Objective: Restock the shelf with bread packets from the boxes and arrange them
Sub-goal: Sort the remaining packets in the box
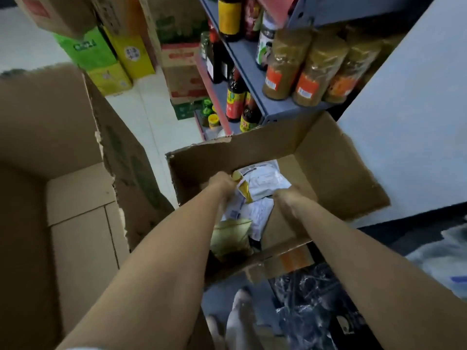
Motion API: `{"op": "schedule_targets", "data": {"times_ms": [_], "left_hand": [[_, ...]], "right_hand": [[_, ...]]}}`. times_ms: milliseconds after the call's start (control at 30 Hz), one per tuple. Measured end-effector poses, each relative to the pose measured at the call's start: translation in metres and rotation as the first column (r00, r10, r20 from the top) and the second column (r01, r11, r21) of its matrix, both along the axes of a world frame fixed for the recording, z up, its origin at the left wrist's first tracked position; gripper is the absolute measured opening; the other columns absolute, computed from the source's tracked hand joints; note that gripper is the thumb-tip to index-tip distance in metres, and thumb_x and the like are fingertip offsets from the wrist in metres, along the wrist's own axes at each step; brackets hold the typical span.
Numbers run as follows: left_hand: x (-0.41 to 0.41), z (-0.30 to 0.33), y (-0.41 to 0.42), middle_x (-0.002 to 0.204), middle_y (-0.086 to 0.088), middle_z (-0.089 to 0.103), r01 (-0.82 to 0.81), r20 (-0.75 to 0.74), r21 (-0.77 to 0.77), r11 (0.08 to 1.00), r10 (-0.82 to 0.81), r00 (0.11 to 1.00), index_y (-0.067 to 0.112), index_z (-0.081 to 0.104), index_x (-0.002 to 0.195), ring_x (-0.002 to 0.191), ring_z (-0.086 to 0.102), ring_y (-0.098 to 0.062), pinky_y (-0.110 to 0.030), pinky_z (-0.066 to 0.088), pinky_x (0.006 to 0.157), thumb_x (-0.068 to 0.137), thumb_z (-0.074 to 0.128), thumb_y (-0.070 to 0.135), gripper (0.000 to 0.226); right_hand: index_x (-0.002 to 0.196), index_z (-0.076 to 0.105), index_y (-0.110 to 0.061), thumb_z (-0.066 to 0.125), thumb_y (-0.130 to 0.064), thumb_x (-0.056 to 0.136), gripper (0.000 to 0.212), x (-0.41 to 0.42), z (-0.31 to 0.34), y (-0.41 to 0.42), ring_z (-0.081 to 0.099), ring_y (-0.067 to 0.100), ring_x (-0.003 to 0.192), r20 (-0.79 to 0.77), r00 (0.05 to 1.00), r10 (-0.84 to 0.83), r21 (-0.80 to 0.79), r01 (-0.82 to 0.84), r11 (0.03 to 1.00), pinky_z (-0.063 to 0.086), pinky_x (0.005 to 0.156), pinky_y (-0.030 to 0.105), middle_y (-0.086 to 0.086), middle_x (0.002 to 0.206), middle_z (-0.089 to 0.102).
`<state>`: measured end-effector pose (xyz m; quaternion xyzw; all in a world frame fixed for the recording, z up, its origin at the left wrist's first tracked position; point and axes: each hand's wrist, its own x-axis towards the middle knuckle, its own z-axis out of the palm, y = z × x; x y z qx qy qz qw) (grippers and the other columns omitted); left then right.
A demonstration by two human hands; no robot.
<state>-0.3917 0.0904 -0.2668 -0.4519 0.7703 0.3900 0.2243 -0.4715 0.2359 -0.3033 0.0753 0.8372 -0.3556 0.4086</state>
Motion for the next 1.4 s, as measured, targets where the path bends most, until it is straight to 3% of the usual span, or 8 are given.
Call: {"op": "schedule_targets", "data": {"times_ms": [167, 300, 400, 667, 833, 900, 1100, 1400], "left_hand": [[-0.013, -0.052, -0.007, 0.134, -0.014, 0.053, -0.089, -0.028, 0.167, 0.982, 0.095, 0.995, 0.009, 0.057, 0.120, 0.112, 0.054, -0.025, -0.030, 0.042, 0.096, 0.100, 0.041, 0.027, 0.031], [-0.019, -0.073, -0.001, 0.080, -0.010, 0.058, -0.355, -0.010, 0.354, 0.865, 0.383, 0.924, 0.010, 0.055, 0.074, 0.065, 0.049, -0.018, -0.024, 0.043, 0.058, 0.097, 0.047, 0.027, 0.030], [-0.027, -0.078, 0.003, 0.096, -0.009, 0.061, -0.418, -0.029, 0.414, 0.808, 0.471, 0.882, 0.009, 0.061, 0.105, 0.084, 0.055, -0.022, -0.025, 0.042, 0.072, 0.095, 0.048, 0.042, 0.037], [-0.042, -0.068, 0.009, 0.072, -0.009, 0.063, -0.550, -0.175, 0.406, 0.730, 0.652, 0.737, 0.002, 0.060, 0.087, 0.058, 0.057, -0.016, -0.023, 0.046, 0.061, 0.091, 0.061, 0.013, 0.012], [-0.047, -0.015, 0.016, 0.103, -0.025, 0.068, -0.510, -0.322, 0.260, 0.820, 0.572, 0.755, -0.006, 0.069, 0.091, 0.088, 0.062, -0.033, -0.034, 0.050, 0.083, 0.087, 0.062, 0.023, 0.030], [-0.042, 0.018, 0.021, 0.098, -0.027, 0.068, -0.512, -0.414, 0.180, 0.840, 0.537, 0.735, -0.010, 0.069, 0.090, 0.092, 0.062, -0.037, -0.034, 0.047, 0.082, 0.086, 0.061, 0.021, 0.032], [-0.003, 0.115, 0.032, 0.058, -0.011, 0.050, -0.379, -0.607, 0.111, 0.919, 0.364, 0.706, 0.010, 0.047, 0.055, 0.069, 0.050, -0.036, -0.033, 0.037, 0.063, 0.085, 0.055, 0.019, 0.032], [0.072, 0.279, 0.017, 0.048, 0.001, 0.027, -0.076, -0.799, -0.535, 0.841, -0.475, 0.367, 0.018, 0.022, 0.049, 0.062, 0.040, -0.024, -0.036, 0.036, 0.071, 0.081, 0.051, 0.020, 0.043]], "right_hand": [[0.132, 0.042, -0.011, 0.042, -0.032, 0.099, 0.039, -0.021, -0.029, -0.027, 0.053, 0.037, 0.094, 0.251, 0.966, -0.062, 0.026, 0.057, 0.998, 0.040, 0.089, 0.039, 0.020, 0.099, 0.062], [0.121, 0.051, -0.014, 0.060, -0.058, 0.081, 0.061, -0.031, -0.089, -0.026, 0.053, 0.030, 0.066, 0.349, 0.933, -0.085, 0.042, 0.075, 0.996, 0.049, 0.077, 0.037, 0.010, 0.033, 0.054], [0.094, 0.052, -0.016, 0.060, -0.047, 0.087, 0.033, -0.020, -0.072, -0.029, 0.058, 0.022, 0.062, 0.375, 0.908, -0.186, -0.038, 0.216, 0.976, 0.048, 0.059, 0.031, 0.007, 0.061, 0.061], [0.136, 0.044, -0.005, 0.062, -0.024, 0.090, 0.053, -0.018, -0.051, -0.041, 0.053, 0.032, 0.120, 0.254, 0.892, -0.373, -0.249, 0.433, 0.866, 0.042, 0.103, 0.044, 0.014, 0.136, 0.052], [0.093, 0.061, 0.002, 0.057, -0.030, 0.093, 0.032, -0.005, -0.005, -0.032, 0.055, 0.026, 0.092, -0.206, 0.879, -0.430, -0.232, 0.383, 0.894, 0.043, 0.082, 0.032, 0.015, 0.095, 0.064], [0.060, 0.046, -0.012, 0.057, -0.030, 0.092, 0.039, 0.003, 0.024, -0.026, 0.049, 0.022, 0.075, -0.305, 0.848, -0.434, -0.292, 0.350, 0.890, 0.040, 0.071, 0.027, 0.005, 0.066, 0.051], [0.054, 0.029, -0.015, 0.056, -0.030, 0.093, 0.049, 0.036, 0.130, -0.006, 0.026, 0.010, 0.051, -0.536, 0.696, -0.478, -0.435, 0.258, 0.863, 0.027, 0.047, 0.019, -0.002, 0.054, 0.028], [0.061, 0.056, 0.003, 0.061, -0.009, 0.085, 0.027, 0.096, 0.269, 0.018, 0.038, 0.015, 0.068, -0.317, 0.515, -0.796, -0.775, 0.344, 0.531, 0.034, 0.065, 0.029, 0.002, 0.066, 0.041]]}}
